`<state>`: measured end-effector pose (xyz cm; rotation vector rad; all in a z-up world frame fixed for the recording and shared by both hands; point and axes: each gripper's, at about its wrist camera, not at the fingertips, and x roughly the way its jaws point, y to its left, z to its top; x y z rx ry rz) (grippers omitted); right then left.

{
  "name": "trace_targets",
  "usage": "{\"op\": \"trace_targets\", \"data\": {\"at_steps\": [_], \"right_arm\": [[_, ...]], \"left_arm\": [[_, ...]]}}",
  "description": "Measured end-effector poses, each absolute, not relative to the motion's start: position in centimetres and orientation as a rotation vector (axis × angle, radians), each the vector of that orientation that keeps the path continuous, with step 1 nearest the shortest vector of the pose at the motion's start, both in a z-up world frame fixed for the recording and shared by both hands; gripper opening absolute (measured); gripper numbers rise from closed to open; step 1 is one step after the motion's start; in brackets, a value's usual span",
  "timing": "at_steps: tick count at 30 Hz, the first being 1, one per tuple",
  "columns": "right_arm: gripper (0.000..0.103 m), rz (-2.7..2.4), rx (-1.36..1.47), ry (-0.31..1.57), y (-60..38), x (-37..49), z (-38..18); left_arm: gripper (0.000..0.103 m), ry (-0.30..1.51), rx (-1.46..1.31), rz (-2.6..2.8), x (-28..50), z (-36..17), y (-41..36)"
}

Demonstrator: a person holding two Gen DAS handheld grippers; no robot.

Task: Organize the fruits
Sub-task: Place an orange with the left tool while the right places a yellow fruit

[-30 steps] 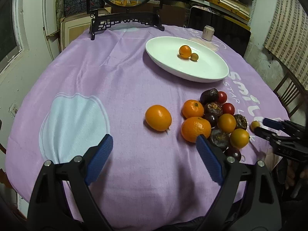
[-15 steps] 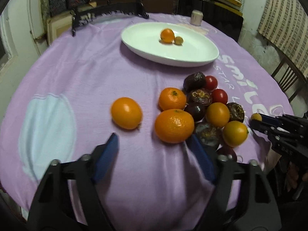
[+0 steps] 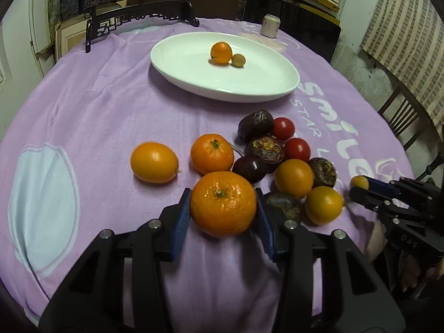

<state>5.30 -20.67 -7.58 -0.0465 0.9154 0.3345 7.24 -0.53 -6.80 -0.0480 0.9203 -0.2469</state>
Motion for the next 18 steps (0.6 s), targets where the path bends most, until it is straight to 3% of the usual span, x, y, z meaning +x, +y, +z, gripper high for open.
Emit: {"op": "trace_targets", "data": {"at_steps": [11, 18], "right_arm": [[0.025, 0.384, -0.047, 0.879, -19.4, 7.5, -5.4], [0.024, 0.384, -0.141, 0.812, -16.2, 14.2, -2.5]], "left_arm": [[0.045, 0.853, -0.03, -0.286, 8.1, -2.9, -0.4], [0.045, 0.9, -0.083, -0.186, 17.7, -1.5, 0.5]]}}
